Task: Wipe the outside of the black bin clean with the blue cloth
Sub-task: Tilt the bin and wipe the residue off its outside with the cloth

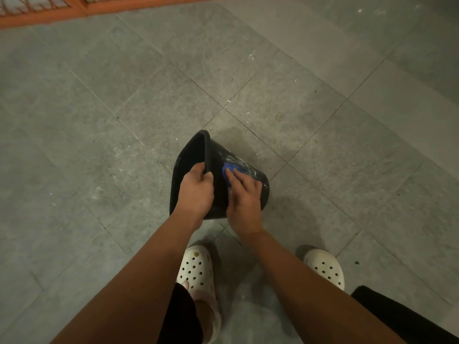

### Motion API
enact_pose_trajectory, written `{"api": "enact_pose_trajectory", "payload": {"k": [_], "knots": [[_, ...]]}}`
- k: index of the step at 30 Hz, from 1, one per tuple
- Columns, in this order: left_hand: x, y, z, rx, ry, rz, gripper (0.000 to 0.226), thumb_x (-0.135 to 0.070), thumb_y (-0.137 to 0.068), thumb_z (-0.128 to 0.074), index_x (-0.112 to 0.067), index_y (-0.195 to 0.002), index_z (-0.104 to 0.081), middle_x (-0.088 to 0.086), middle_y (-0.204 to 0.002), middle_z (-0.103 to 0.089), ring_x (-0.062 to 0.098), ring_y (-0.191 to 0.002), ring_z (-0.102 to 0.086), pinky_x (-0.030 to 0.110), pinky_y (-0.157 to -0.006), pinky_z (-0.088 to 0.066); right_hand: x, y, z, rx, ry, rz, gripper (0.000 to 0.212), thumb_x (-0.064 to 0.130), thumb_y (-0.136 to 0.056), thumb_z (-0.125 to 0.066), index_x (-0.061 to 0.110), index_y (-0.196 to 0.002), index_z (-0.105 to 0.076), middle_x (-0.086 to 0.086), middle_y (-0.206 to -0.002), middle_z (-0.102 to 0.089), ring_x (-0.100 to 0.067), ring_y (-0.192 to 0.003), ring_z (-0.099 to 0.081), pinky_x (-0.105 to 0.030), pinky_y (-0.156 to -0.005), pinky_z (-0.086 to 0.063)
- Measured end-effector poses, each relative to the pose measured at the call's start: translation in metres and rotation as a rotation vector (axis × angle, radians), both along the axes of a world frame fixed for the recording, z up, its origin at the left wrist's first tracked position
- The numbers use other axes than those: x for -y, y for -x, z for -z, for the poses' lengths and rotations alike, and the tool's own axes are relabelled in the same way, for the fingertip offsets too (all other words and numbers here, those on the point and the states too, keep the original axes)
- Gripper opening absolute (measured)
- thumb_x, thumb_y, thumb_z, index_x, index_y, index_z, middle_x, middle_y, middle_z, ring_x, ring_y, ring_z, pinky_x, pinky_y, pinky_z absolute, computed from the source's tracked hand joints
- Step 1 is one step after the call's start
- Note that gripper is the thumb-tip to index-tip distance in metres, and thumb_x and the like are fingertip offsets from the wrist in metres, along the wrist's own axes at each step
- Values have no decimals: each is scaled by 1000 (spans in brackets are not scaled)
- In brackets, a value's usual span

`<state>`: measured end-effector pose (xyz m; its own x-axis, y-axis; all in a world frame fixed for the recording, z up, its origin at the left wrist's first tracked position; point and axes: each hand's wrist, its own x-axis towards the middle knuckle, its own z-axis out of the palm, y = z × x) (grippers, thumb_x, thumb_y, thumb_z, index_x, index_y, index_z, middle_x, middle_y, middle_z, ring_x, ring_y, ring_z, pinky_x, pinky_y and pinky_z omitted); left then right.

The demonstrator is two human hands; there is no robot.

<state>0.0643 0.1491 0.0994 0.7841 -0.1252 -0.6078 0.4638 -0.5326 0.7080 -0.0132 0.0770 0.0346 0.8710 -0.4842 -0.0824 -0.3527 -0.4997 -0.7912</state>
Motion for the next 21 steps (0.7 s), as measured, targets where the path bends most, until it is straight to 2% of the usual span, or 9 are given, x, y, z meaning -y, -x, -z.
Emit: {"api": "enact_pose_trajectory", "payload": {"k": [3,4,6,8,10,12,16,18,21], "knots": [[0,3,2,20,-1,22,27,-19,-97,-41,-31,-115,-57,-1,-97,-65,16,-89,-64,34,-77,-53,12,-2,10,-118,1,-44,48,6,-92,-46,14,-139,-39,-8,-143,-42,-31,-130,-36,-42,-107,-31],[0,5,3,27,0,23,26,-19,-97,-41,-31,-115,-56,-2,-98,-65,13,-89,-63,32,-75,-52,14,1,13,-159,-28,-19,51,4,-92,-45,13,-141,-34,-8,-147,-37,-27,-137,-29,-38,-114,-23],[1,5,4,31,-3,31,25,-20,-97,-41,-32,-113,-56,-3,-96,-65,11,-85,-63,28,-71,-51,11,8,15,-201,-64,65,56,-4,-89,-47,10,-141,-31,-9,-149,-32,-22,-142,-21,-29,-116,-11],[1,4,5,25,-1,30,25,-19,-97,-41,-32,-112,-57,-2,-94,-66,12,-84,-65,29,-71,-52,2,11,9,-163,-82,102,55,-10,-85,-49,7,-136,-39,-11,-146,-38,-23,-140,-24,-30,-115,-15],[-2,1,5,19,0,23,26,-18,-97,-41,-30,-113,-58,-1,-94,-67,17,-87,-66,33,-75,-54,-6,8,1,-30,-116,63,49,-14,-83,-50,3,-129,-49,-15,-140,-46,-27,-137,-30,-36,-114,-23],[-5,-1,5,23,3,39,27,-18,-97,-41,-29,-113,-59,0,-94,-67,20,-90,-65,34,-78,-54,-5,0,-1,14,-134,10,50,-13,-84,-48,6,-130,-49,-13,-141,-44,-25,-138,-28,-35,-115,-21],[-5,4,8,37,19,30,26,-19,-97,-42,-33,-111,-58,1,-95,-68,15,-86,-65,35,-78,-55,10,0,12,-151,-139,34,61,-11,-85,-44,14,-140,-35,-6,-150,-32,-21,-141,-21,-34,-118,-17],[-4,5,10,40,13,27,26,-20,-97,-41,-31,-115,-57,2,-94,-68,14,-83,-65,33,-76,-56,12,4,13,-211,-115,112,60,-11,-84,-45,12,-139,-38,-8,-147,-37,-25,-136,-28,-36,-115,-24],[-5,3,11,29,8,20,28,-19,-97,-41,-29,-119,-56,4,-96,-68,20,-88,-66,36,-79,-56,2,4,8,-177,-86,139,59,-13,-78,-51,8,-133,-46,-13,-135,-47,-29,-124,-39,-34,-108,-33]]}}
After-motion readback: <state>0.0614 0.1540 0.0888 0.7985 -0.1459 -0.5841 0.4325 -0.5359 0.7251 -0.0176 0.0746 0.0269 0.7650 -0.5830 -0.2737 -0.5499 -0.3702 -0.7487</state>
